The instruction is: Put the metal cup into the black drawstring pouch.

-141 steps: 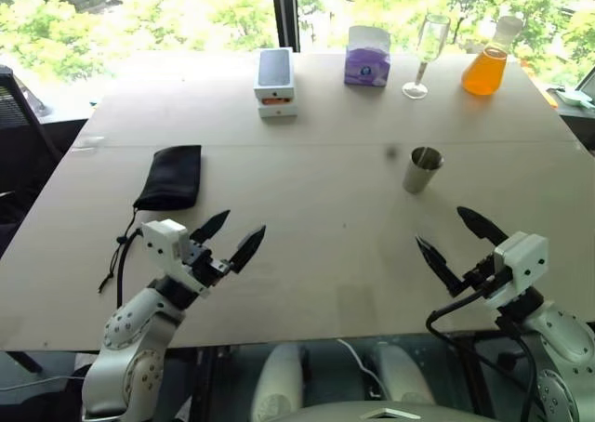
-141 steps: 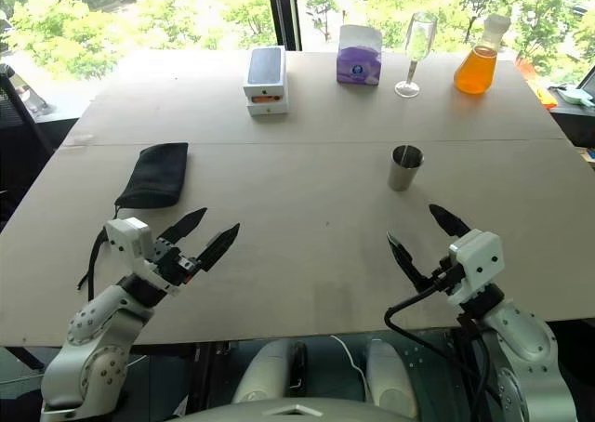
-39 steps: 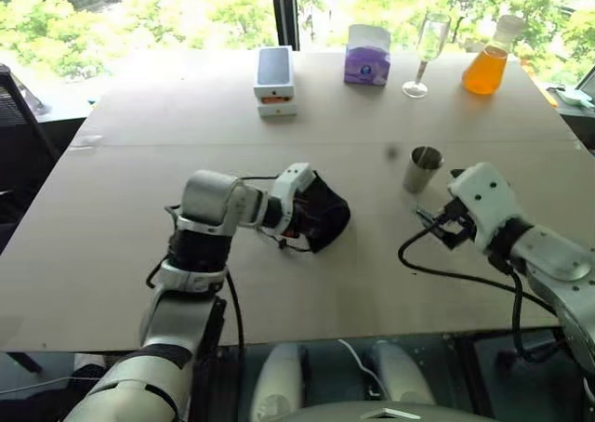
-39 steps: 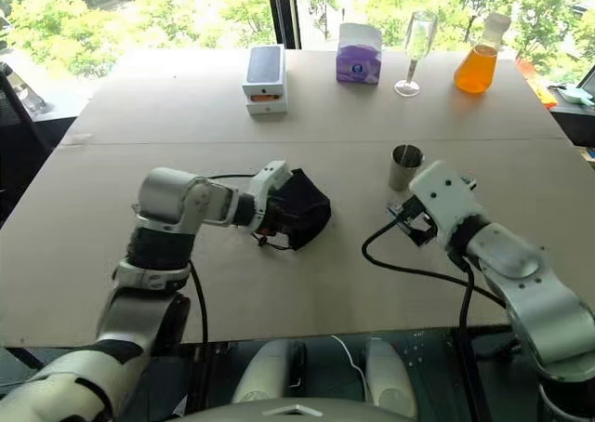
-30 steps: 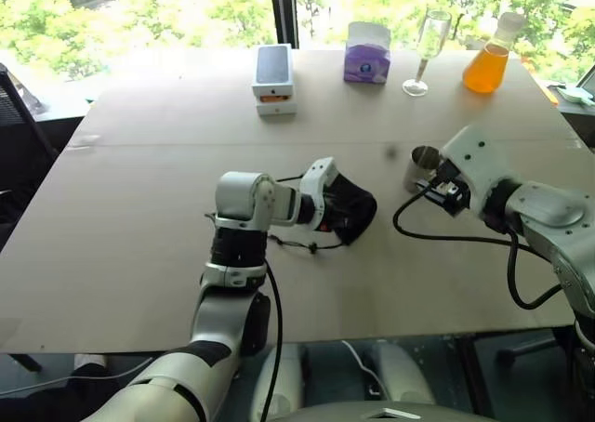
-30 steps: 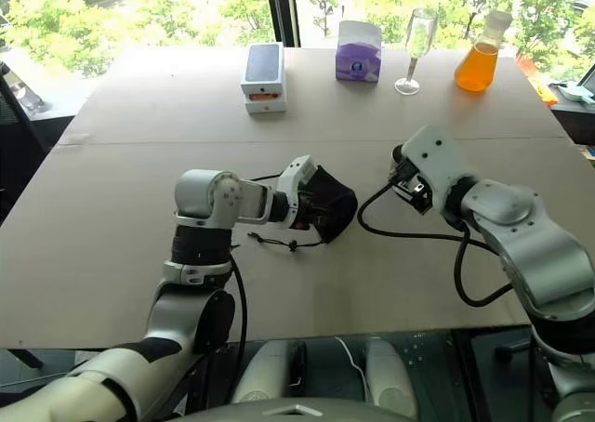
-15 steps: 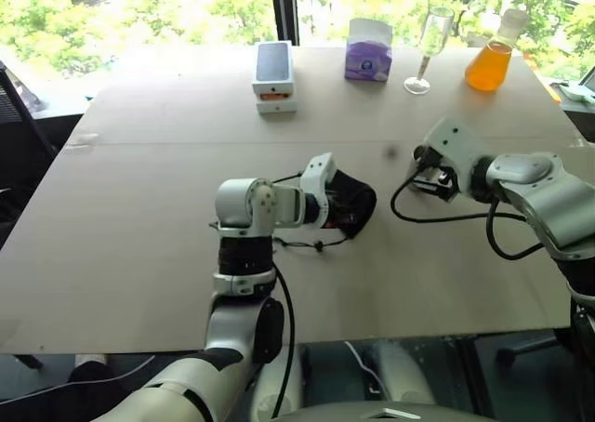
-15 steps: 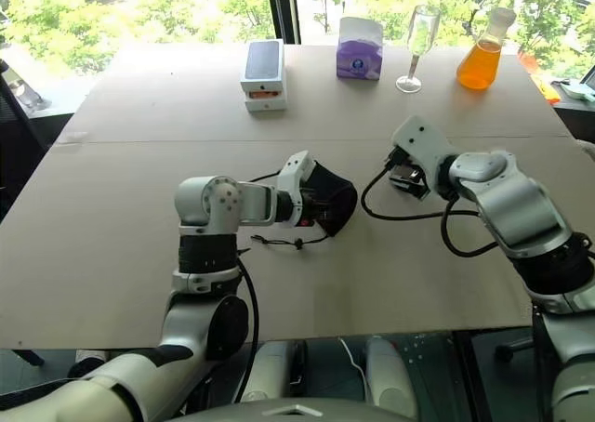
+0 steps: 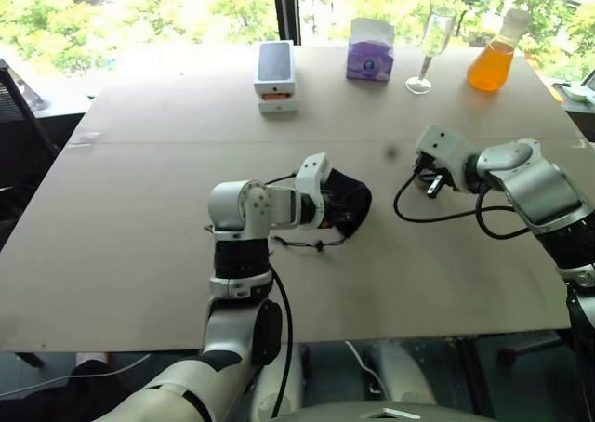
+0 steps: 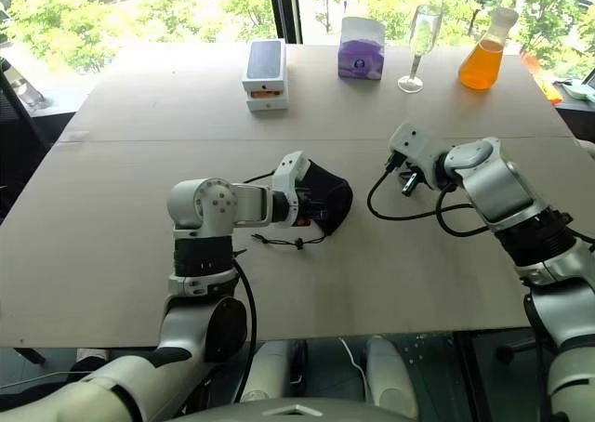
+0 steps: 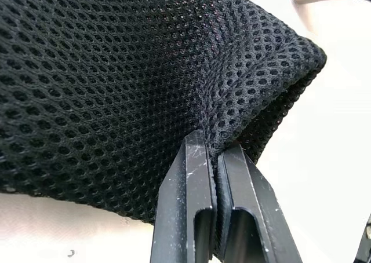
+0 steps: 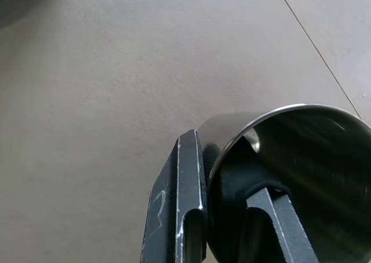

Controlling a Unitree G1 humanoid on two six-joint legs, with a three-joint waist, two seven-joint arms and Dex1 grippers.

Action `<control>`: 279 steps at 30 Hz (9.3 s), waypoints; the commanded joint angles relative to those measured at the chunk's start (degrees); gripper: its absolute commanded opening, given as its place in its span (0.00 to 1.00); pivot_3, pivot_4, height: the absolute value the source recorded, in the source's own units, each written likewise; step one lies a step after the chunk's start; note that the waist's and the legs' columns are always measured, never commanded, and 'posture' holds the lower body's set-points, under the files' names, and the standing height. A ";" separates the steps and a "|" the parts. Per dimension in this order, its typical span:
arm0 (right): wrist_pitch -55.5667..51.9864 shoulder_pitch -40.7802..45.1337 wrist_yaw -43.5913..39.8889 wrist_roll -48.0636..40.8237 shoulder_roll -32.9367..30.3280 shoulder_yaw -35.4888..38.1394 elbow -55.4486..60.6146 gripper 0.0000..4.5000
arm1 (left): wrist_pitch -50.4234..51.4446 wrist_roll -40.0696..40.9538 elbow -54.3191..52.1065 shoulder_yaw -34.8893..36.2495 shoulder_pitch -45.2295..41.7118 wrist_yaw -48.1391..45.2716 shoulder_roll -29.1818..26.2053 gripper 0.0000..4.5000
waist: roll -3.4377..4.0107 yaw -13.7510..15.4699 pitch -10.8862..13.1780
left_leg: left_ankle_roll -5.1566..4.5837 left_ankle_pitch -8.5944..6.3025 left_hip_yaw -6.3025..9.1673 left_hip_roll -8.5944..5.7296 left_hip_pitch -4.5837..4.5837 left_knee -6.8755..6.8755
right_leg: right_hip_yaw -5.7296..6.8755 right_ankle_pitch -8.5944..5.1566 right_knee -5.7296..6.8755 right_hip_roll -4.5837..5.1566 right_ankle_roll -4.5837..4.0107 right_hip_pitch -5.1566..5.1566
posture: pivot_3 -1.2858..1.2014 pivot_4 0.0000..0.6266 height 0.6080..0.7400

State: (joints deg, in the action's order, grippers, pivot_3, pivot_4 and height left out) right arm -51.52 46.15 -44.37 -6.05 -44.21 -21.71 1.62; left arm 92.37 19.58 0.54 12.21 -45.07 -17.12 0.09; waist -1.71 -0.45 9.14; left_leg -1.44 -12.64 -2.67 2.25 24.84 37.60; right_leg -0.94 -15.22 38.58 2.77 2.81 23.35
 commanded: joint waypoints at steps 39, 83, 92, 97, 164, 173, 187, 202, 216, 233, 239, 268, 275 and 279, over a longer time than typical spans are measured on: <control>16.42 -34.09 22.93 -15.68 43.82 15.22 16.76 0.01 | -0.38 5.55 3.61 -4.40 -10.86 -4.27 -4.55 0.00 | 0.02 -0.33 -0.01 | -0.09 -0.06 -0.05 -0.05 -0.09 -0.06 | -0.09 0.00 0.24 -0.02 0.00 0.08 | 0.52 0.24 1.00; 46.99 -17.60 15.04 -10.06 48.14 16.55 -12.68 0.01 | 0.13 16.02 4.56 0.94 -13.29 1.19 -1.59 0.00 | 0.02 -0.41 0.03 | 0.15 0.08 -0.04 0.02 -0.09 -0.12 | -0.09 0.01 0.27 -0.01 -0.01 0.10 | 0.52 0.24 1.00; 50.12 -13.48 14.66 -5.91 47.04 15.14 -14.16 0.01 | 0.13 19.22 3.19 1.77 -10.82 4.90 -0.29 0.00 | 0.03 -0.56 0.04 | 0.19 0.10 -0.05 0.03 -0.11 -0.16 | -0.11 0.01 0.29 -0.02 -0.01 0.13 | 0.52 0.24 1.00; 55.98 -15.25 11.52 6.51 43.98 2.14 -11.61 0.01 | 0.13 17.22 4.89 4.24 -12.14 6.86 1.65 0.00 | 0.03 -0.33 0.04 | 0.19 0.09 -0.07 -0.02 -0.06 -0.15 | -0.11 0.01 0.23 0.04 -0.01 0.12 | 0.52 0.24 1.00; 59.02 -14.52 11.49 4.52 43.79 7.77 -23.74 0.01 | -5.06 64.99 15.31 21.07 -7.85 49.84 9.31 0.00 | -0.13 -0.66 0.12 | 0.36 0.19 0.01 0.00 -0.12 -0.20 | -0.05 0.02 0.26 -0.04 -0.01 0.12 | 0.52 0.24 1.00; 53.39 -14.62 10.02 6.66 38.52 8.55 -20.58 0.53 | -10.98 55.78 11.76 12.68 -2.96 41.36 4.83 0.00 | -0.21 -0.07 0.17 | 0.36 0.20 0.02 -0.09 -0.09 -0.14 | -0.02 0.02 0.24 0.04 -0.01 0.08 | 0.52 0.24 1.00; 18.98 -23.81 6.44 2.41 22.19 14.10 15.78 0.78 | -22.21 37.86 20.05 2.20 -4.75 21.91 -0.55 0.00 | -0.18 -0.12 0.18 | 0.34 0.19 0.01 -0.08 -0.07 -0.18 | -0.02 0.00 0.18 -0.01 -0.01 0.09 | 0.52 0.24 1.00; 12.28 -27.47 10.32 0.72 19.28 16.64 21.83 0.62 | -21.97 32.59 17.41 0.49 -7.73 14.99 0.07 0.00 | -0.17 0.04 0.18 | 0.32 0.19 0.02 -0.06 -0.06 -0.17 | -0.04 0.00 0.17 -0.06 -0.01 0.10 | 0.52 0.24 1.00; -5.07 -39.14 18.07 -16.71 31.24 23.59 32.40 0.99 | -23.42 29.68 20.04 2.92 -10.26 14.20 1.20 0.00 | -0.17 -0.33 0.18 | 0.11 0.07 0.00 -0.03 -0.07 -0.18 | -0.07 0.00 0.16 -0.09 -0.01 0.10 | 0.52 0.24 1.00; 17.71 -35.88 29.38 4.93 25.16 12.25 15.39 0.01 | -22.49 29.39 15.96 6.37 -9.70 15.61 -0.05 0.00 | -0.19 -0.06 0.17 | 0.14 0.10 0.02 -0.05 -0.12 -0.13 | -0.06 0.00 0.26 -0.08 0.00 0.08 | 0.52 0.24 1.00; 22.61 -33.83 30.36 11.20 17.53 15.38 16.12 0.01 | -26.93 30.01 6.71 4.75 -3.19 11.29 1.45 0.00 | -0.18 -0.14 0.18 | 0.30 0.19 -0.01 -0.06 -0.07 -0.17 | -0.08 0.00 0.19 -0.04 0.00 0.09 | 0.52 0.24 1.00; 32.17 -17.67 13.60 16.59 -0.90 20.99 25.81 0.00 | -63.40 5.67 4.25 -24.35 -4.33 -27.23 -11.87 0.56 | -0.12 1.17 0.21 | 0.00 0.03 -0.07 -0.04 -0.04 -0.11 | -0.04 0.00 0.07 -0.11 -0.01 0.06 | 0.52 0.24 1.00; 30.95 -17.98 11.92 17.17 -0.90 21.19 27.85 0.00 | -72.41 -0.68 14.14 -25.72 -9.41 -27.16 -5.47 0.56 | -0.13 1.20 0.21 | -0.03 0.01 -0.08 -0.04 0.04 -0.11 | 0.00 0.00 -0.07 -0.11 -0.01 0.05 | 0.52 0.24 1.00; 29.93 -18.25 11.68 17.35 -0.43 20.97 28.92 0.00 | -73.72 -1.50 16.05 -25.00 -10.75 -27.58 -3.72 0.56 | -0.12 1.05 0.21 | -0.03 0.01 -0.07 -0.04 0.03 -0.12 | -0.02 -0.01 -0.07 -0.11 -0.01 0.06 | 0.52 0.24 1.00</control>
State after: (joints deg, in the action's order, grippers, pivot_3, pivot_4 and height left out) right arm -21.28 27.40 -32.75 10.98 -44.31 -3.25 27.77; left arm 20.40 18.53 16.98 -13.52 -54.04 -44.16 -4.11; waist -1.83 0.61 9.35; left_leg -1.48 -12.63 -2.74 2.22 24.86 37.48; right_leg -0.98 -15.23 38.51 2.66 2.80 23.42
